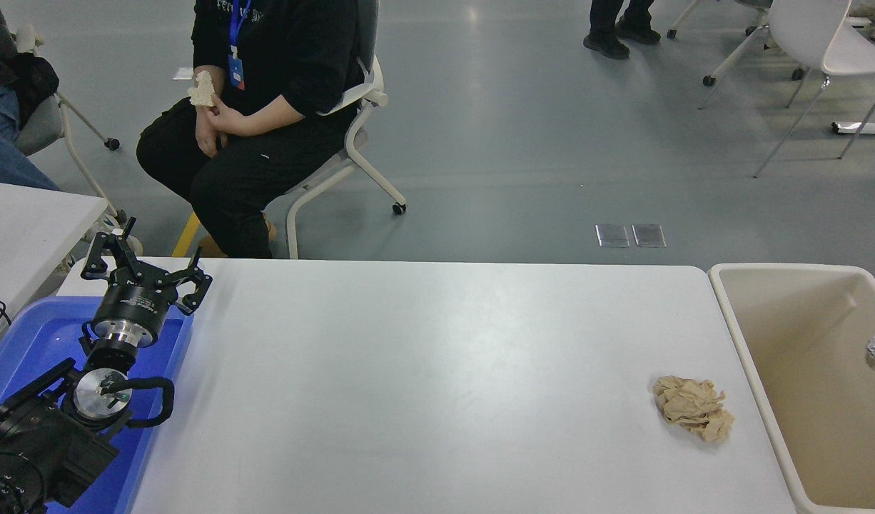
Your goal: Clean the table surface
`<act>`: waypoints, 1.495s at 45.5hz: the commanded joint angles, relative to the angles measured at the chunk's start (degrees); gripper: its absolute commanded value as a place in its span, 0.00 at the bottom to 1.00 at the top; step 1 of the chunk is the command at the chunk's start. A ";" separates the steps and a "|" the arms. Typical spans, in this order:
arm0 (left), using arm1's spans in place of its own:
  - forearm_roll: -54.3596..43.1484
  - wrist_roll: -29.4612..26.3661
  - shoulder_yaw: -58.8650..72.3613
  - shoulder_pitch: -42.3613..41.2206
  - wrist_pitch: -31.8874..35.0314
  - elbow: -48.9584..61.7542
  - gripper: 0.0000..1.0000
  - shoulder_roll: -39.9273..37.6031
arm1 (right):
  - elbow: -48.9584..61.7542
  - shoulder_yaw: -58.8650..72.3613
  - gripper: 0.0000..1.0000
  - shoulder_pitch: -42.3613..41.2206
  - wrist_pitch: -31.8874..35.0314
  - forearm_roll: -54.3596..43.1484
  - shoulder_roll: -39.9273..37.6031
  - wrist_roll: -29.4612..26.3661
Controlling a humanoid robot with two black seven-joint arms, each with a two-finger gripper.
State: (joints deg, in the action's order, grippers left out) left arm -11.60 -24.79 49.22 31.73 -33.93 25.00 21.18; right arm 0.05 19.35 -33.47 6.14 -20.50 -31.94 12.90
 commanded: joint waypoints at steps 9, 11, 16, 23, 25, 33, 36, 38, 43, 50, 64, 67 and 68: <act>0.00 0.00 0.00 0.00 0.00 -0.04 1.00 0.00 | 0.04 -0.36 0.00 1.74 -1.84 -0.15 5.93 -0.33; 0.00 0.00 0.00 0.00 0.00 -0.04 1.00 0.00 | 0.04 -0.36 0.00 1.74 -1.84 -0.15 6.01 -0.33; 0.00 0.00 0.00 0.00 0.00 -0.04 1.00 0.00 | 0.04 -0.28 0.00 1.65 -1.84 -0.15 6.63 -0.33; 0.00 0.00 0.00 0.00 0.00 -0.04 1.00 0.00 | 0.04 -0.28 0.00 1.65 -1.93 -0.06 7.33 -0.33; 0.00 0.00 0.00 0.00 0.00 0.04 1.00 0.00 | 0.04 -0.28 0.00 1.65 -1.93 -0.15 7.33 -0.33; 0.00 0.00 0.00 0.00 0.00 0.04 1.00 0.00 | 0.04 -0.28 0.00 1.65 -2.01 -0.15 7.51 -0.33; 0.00 0.00 0.00 0.00 0.00 -0.04 1.00 0.00 | 0.04 -0.28 0.00 1.65 -2.36 -0.06 7.42 -0.33; 0.00 0.00 0.00 0.00 0.00 -0.04 1.00 0.00 | 0.04 -0.28 0.00 1.65 -2.72 -0.15 7.42 -0.33; 0.00 0.00 0.00 0.00 0.00 -0.04 1.00 0.00 | 0.04 -0.36 0.02 1.65 -3.24 -0.06 7.42 -0.33; 0.00 0.00 0.00 0.00 0.00 0.04 1.00 0.00 | 0.04 -0.45 0.21 1.65 -5.00 0.03 7.42 -0.33; 0.00 0.00 0.00 0.00 0.00 -0.04 1.00 0.00 | -0.05 -0.63 0.69 1.57 -9.66 0.03 7.42 -0.24; 0.00 0.00 0.00 0.00 0.00 -0.04 1.00 0.00 | -0.05 -1.15 0.81 1.30 -10.45 0.03 7.33 -0.24; 0.00 0.00 0.00 0.00 0.00 0.04 1.00 0.00 | -0.05 -1.50 0.85 1.13 -10.80 0.11 7.33 -0.16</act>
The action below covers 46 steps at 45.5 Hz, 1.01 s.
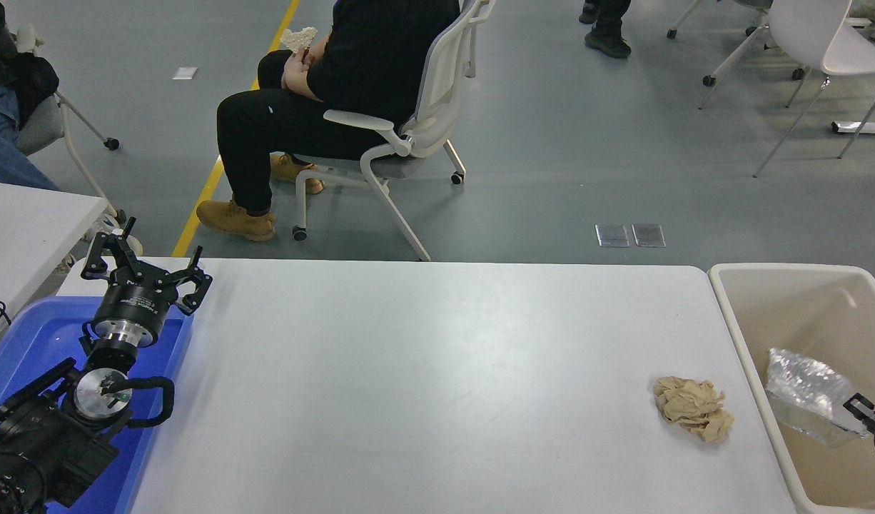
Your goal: Clean the table surface
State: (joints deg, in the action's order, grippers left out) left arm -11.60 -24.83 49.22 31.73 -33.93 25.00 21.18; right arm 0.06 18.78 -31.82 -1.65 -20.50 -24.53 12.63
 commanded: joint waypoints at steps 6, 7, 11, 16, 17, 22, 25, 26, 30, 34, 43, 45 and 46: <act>0.00 0.04 0.00 0.00 0.00 0.05 1.00 0.00 | -0.42 -5.06 0.96 -2.37 -4.94 0.11 -0.51 0.29; 0.00 0.04 0.00 0.00 0.00 0.05 1.00 0.00 | -0.33 -5.41 0.96 -2.72 -5.03 0.11 -0.51 0.38; 0.00 0.04 0.00 0.00 0.00 0.05 1.00 0.00 | 0.02 -6.38 0.96 -4.74 -5.29 0.11 -0.51 0.38; 0.00 0.04 0.00 0.00 0.00 0.05 1.00 0.00 | 0.02 -8.48 0.96 -8.25 -5.56 0.11 -0.78 0.38; 0.00 0.04 0.00 0.00 0.00 -0.03 1.00 0.00 | 0.02 -9.19 0.96 -8.69 -5.56 0.11 -0.87 0.38; 0.00 0.04 0.00 0.00 0.00 0.05 1.00 0.00 | 0.02 -13.15 0.96 -10.54 -5.47 0.11 -1.83 0.29; 0.00 0.04 0.00 0.00 0.00 -0.03 1.00 0.00 | -0.06 -15.25 0.97 -12.47 -5.38 0.11 -2.27 0.12; 0.00 0.04 0.00 0.00 0.00 -0.03 1.00 0.00 | -0.06 -16.05 0.97 -13.09 -5.38 0.11 -2.45 0.12; 0.00 -0.04 0.00 0.00 0.00 -0.03 1.00 0.00 | -0.15 -22.20 0.97 -16.34 -5.12 0.11 -3.33 0.03; 0.00 -0.04 0.00 0.00 0.00 0.05 1.00 0.00 | -0.24 -25.80 0.97 -18.71 -5.12 0.11 -3.59 0.03; 0.00 0.04 0.00 0.00 0.00 0.05 1.00 0.00 | -0.68 -31.43 0.98 -23.37 -5.21 0.19 -4.47 0.47; 0.00 0.04 0.00 0.00 0.00 0.05 1.00 0.00 | -0.59 -32.13 0.98 -24.07 -5.21 0.19 -4.47 0.47; 0.00 0.04 0.00 0.00 0.00 -0.03 1.00 0.00 | -0.59 -32.57 0.98 -24.51 -5.21 0.19 -4.47 0.47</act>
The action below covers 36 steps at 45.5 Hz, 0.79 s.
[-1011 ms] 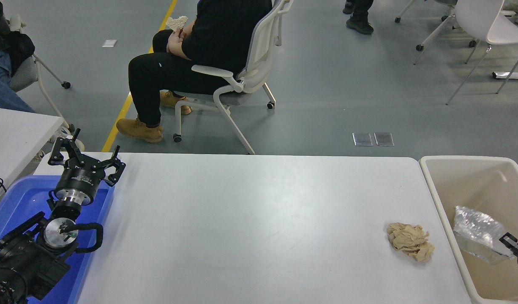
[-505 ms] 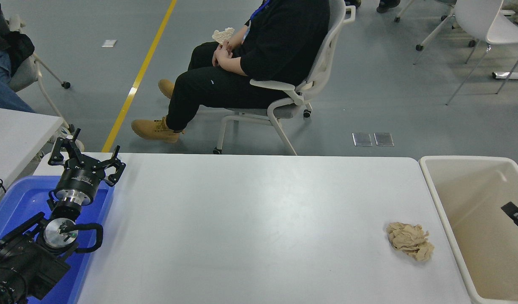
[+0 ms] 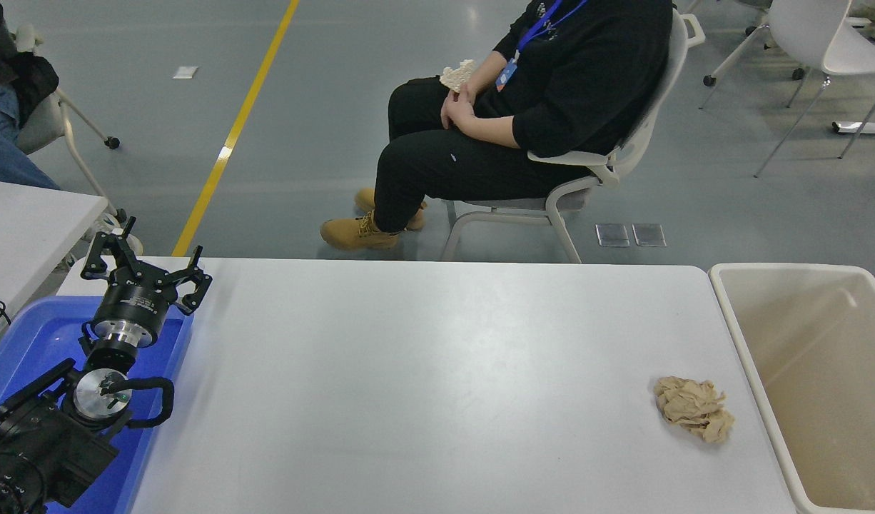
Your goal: Clean the table surface
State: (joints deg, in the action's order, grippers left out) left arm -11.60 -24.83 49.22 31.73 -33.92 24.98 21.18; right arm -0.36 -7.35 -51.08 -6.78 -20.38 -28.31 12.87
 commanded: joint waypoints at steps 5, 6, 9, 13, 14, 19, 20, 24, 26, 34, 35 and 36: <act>0.00 0.04 0.00 0.00 0.00 -0.02 1.00 0.00 | -0.07 -7.24 0.98 -9.03 -0.08 1.48 -0.70 0.06; 0.00 0.04 0.00 0.00 0.00 -0.02 1.00 0.00 | -0.08 -7.24 0.98 -9.99 0.01 2.44 -0.70 -0.03; 0.00 0.04 0.00 0.00 0.00 -0.02 1.00 0.00 | 0.01 -7.24 0.98 -12.63 0.27 6.92 -0.70 -0.21; 0.00 0.04 0.00 0.00 0.00 -0.02 1.00 0.00 | 0.10 -7.24 0.98 -15.71 0.36 13.60 -0.79 -0.21; 0.00 0.04 0.00 0.00 0.00 -0.02 1.00 0.00 | 0.10 -7.24 0.98 -17.28 0.36 16.40 -0.70 -0.30; 0.00 0.04 0.00 0.00 0.00 -0.02 1.00 0.00 | -0.86 -7.76 0.98 -19.58 0.36 21.95 -0.87 -0.30; 0.00 0.04 0.00 0.00 0.00 0.06 1.00 0.00 | -1.30 -8.29 0.98 -19.93 0.36 22.92 -0.87 -0.30; 0.00 0.04 0.00 0.00 0.00 -0.02 1.00 0.00 | -3.93 -12.15 0.98 -21.25 0.36 25.13 -1.40 -0.30; 0.00 0.04 0.00 0.00 0.00 -0.02 1.00 0.00 | -6.75 -16.45 0.98 -21.43 0.36 25.22 -2.01 -0.21; 0.00 0.04 0.00 0.00 0.00 -0.02 1.00 0.00 | -19.13 -31.39 0.98 -20.91 -0.17 25.22 -3.42 -0.21; 0.00 0.04 0.00 0.00 0.00 -0.02 1.00 0.00 | -20.54 -32.54 0.98 -20.73 -0.17 25.22 -3.51 -0.21; 0.00 0.04 0.00 0.00 0.00 0.06 1.00 0.00 | -21.86 -33.59 0.98 -20.55 -0.17 25.22 -3.51 -0.21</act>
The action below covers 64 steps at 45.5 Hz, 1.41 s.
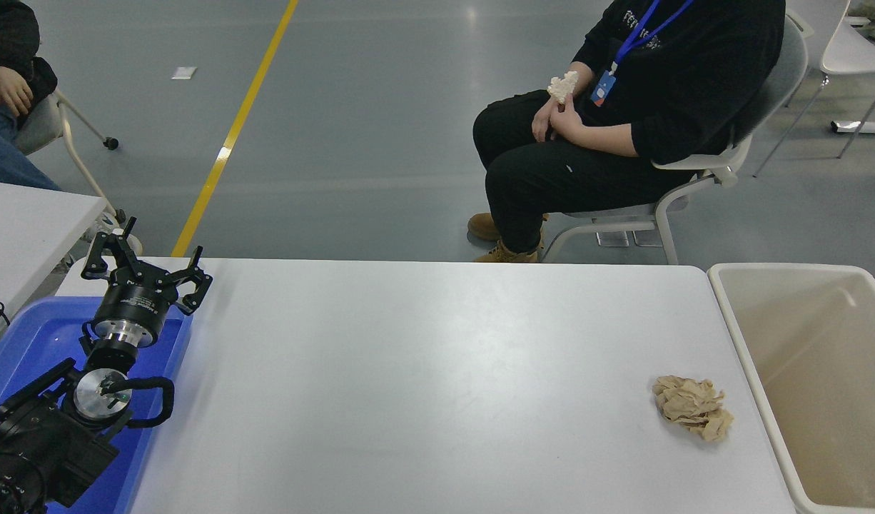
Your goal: Clean the table surface
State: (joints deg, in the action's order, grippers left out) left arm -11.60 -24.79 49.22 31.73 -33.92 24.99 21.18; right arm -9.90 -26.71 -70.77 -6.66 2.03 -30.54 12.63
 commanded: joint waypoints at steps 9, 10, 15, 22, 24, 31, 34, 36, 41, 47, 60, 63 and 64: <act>-0.01 0.00 0.00 0.00 0.00 0.05 1.00 0.00 | -22.87 -19.69 0.98 4.76 0.60 2.81 -0.93 0.11; -0.01 0.00 0.00 0.00 0.00 0.06 1.00 0.00 | -23.66 -19.95 0.98 5.72 0.69 2.81 -0.75 0.11; -0.01 -0.08 0.00 0.00 0.00 0.05 1.00 0.00 | -26.74 -20.84 0.98 10.21 1.65 2.81 0.13 0.55; -0.01 0.00 0.00 0.00 0.00 0.05 1.00 0.00 | -28.68 -23.82 0.98 16.01 4.37 2.81 1.53 0.73; -0.01 -0.08 0.00 0.00 0.00 -0.03 1.00 0.00 | -29.12 -24.52 0.98 17.59 5.60 2.46 1.80 0.73; -0.01 0.00 0.00 0.00 0.00 0.05 1.00 0.00 | -30.17 -24.97 0.98 22.43 8.50 1.93 2.33 1.78; -0.01 -0.08 0.00 0.00 0.00 -0.03 1.00 0.00 | -30.00 -25.14 0.98 24.97 10.61 1.84 2.68 4.41; -0.01 0.00 0.00 0.00 0.00 -0.03 1.00 0.00 | -29.91 -25.06 0.98 26.64 11.49 1.75 3.29 6.61; -0.01 0.00 0.00 0.00 0.00 -0.03 1.00 0.00 | -29.56 -24.09 0.98 29.81 12.55 1.58 3.91 9.87; -0.01 0.00 0.00 0.00 0.00 0.05 1.00 0.00 | -29.47 -23.74 0.98 33.33 12.99 1.58 4.17 11.27; -0.01 0.00 0.00 0.00 0.00 -0.03 1.00 0.00 | -24.38 -22.95 0.98 34.83 12.99 -3.43 7.60 13.64; -0.01 0.00 0.00 0.00 0.00 -0.03 1.00 0.00 | -23.06 -22.86 0.98 34.74 12.90 -4.92 8.47 14.61; -0.01 0.00 0.00 0.00 0.00 -0.03 1.00 0.00 | -22.88 -22.86 0.98 34.65 12.90 -5.19 8.56 14.79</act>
State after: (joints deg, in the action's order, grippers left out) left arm -11.60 -24.82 49.22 31.73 -33.92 24.99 21.18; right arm -36.71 -49.95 -37.55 5.93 1.08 -24.57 24.42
